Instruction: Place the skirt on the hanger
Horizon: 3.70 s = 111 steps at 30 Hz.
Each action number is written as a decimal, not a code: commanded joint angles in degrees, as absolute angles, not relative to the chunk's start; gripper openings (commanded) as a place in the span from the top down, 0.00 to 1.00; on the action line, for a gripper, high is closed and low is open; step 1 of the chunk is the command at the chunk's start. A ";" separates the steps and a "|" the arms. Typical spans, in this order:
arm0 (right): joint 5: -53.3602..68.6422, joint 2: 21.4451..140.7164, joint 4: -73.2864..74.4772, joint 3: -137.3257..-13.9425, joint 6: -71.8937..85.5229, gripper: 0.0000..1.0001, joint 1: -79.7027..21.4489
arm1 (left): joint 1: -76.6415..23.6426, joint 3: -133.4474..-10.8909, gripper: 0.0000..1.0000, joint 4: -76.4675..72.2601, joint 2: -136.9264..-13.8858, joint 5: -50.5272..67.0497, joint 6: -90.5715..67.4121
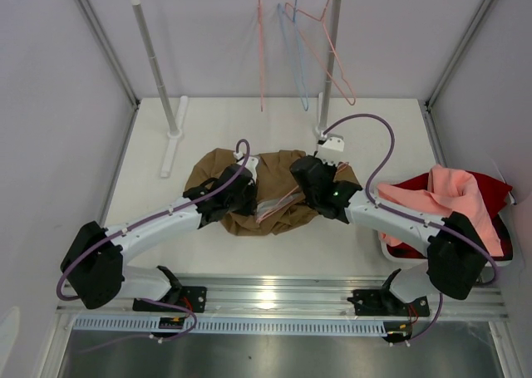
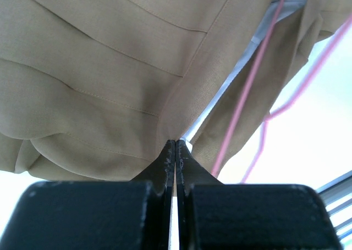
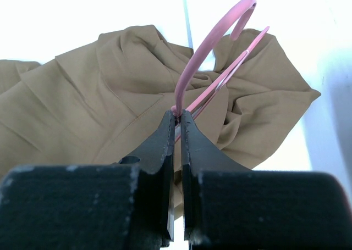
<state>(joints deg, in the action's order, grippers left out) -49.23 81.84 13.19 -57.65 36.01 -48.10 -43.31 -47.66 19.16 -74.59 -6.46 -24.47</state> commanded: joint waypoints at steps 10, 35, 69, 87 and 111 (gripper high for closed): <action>-58.28 88.51 13.80 -56.69 36.65 1.00 -50.18 | -42.63 -45.27 1.00 19.60 -73.65 -6.06 -25.93; -61.17 92.55 20.21 -58.53 43.42 1.00 -53.17 | -59.05 -39.73 0.49 23.82 -66.62 -19.06 -37.79; -59.68 91.23 20.13 -56.78 45.00 1.00 -53.35 | -64.25 -46.40 0.42 18.98 -80.41 -32.16 -41.57; -60.55 86.67 20.11 -52.91 44.91 1.00 -55.89 | -64.07 -50.71 1.00 24.70 -81.40 -32.80 -36.05; -76.91 91.83 83.41 -75.68 84.62 1.00 -75.59 | -57.14 -58.46 1.00 42.29 -54.23 -6.86 -31.72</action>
